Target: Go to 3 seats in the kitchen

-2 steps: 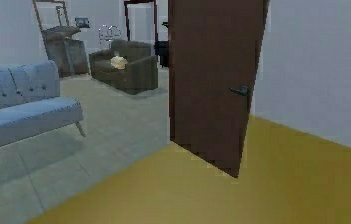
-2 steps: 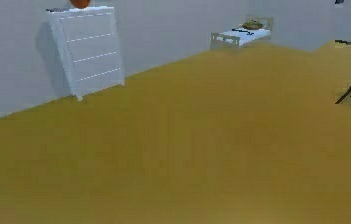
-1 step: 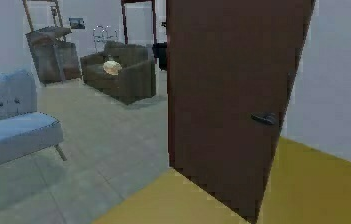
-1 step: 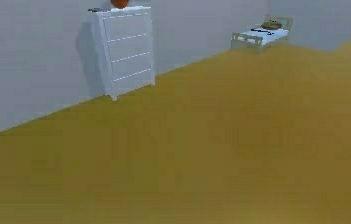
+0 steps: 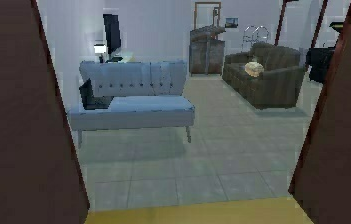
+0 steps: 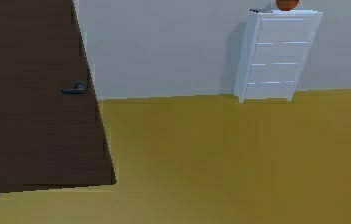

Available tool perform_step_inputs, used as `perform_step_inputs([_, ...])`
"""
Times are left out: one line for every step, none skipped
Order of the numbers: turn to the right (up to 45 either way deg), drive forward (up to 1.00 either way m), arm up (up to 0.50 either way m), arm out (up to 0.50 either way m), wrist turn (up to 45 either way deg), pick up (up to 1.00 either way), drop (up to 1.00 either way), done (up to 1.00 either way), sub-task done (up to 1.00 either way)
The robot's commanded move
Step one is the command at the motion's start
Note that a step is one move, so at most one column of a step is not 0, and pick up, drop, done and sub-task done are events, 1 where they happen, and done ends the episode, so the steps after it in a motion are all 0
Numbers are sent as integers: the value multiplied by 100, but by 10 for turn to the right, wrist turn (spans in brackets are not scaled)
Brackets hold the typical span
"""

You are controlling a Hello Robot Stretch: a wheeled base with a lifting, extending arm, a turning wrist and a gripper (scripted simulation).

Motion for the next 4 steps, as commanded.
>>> perform_step_inputs([0, 15, 0, 0, 0, 0, 0, 0, 0])
perform_step_inputs([150, 0, 0, 0, 0, 0, 0, 0, 0])
perform_step_inputs([0, 100, 0, 0, 0, 0, 0, 0, 0])
perform_step_inputs([0, 60, 0, 0, 0, 0, 0, 0, 0])
